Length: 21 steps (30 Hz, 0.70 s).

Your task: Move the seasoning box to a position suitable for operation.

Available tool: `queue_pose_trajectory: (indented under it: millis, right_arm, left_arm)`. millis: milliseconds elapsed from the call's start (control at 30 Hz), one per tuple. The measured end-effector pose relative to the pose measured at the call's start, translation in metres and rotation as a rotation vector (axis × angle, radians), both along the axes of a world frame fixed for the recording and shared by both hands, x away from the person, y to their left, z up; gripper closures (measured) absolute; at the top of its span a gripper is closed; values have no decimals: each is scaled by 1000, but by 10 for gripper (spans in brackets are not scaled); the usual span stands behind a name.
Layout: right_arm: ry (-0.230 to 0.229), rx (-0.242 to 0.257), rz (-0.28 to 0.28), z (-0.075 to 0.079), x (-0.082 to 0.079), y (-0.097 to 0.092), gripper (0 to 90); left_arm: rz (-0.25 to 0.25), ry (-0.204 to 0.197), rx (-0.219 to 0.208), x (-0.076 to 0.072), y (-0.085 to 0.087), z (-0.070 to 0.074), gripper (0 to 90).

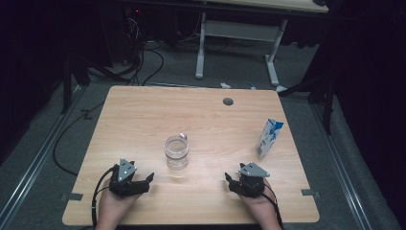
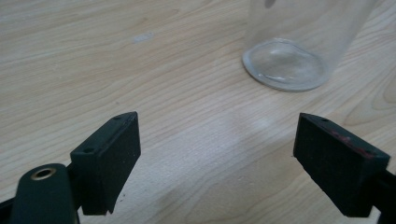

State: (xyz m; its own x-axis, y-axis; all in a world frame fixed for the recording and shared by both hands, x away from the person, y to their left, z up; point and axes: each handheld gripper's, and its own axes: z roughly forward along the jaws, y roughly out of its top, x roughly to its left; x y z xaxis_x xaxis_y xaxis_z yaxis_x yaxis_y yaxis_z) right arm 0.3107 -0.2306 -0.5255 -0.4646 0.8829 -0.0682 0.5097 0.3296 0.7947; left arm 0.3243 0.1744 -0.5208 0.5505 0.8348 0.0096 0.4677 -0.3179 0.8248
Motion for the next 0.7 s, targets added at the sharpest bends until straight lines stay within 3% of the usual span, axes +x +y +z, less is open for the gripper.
queue_pose_trajectory:
  millis: [233,267,367,500,633,700]
  right_arm:
    - [27,65,5,0,0,-6,212]
    - [31,90,-5,1,0,-9,180]
    - [19,110,11,3,-1,-12,214]
    - [-25,129,23,9,-5,-17,326]
    - [-40,115,18,7,-8,-22,361]
    - [-35,115,22,6,-8,-23,362]
  left_arm:
    - [-13,33,-64,-3,-1,0,168]
    - [-19,35,-91,-2,0,0,174]
    - [-17,26,-92,-1,1,1,174]
    - [-18,11,-92,0,-1,4,223]
    - [-3,10,-63,4,-6,6,212]
    - [2,-1,-70,5,-6,6,274]
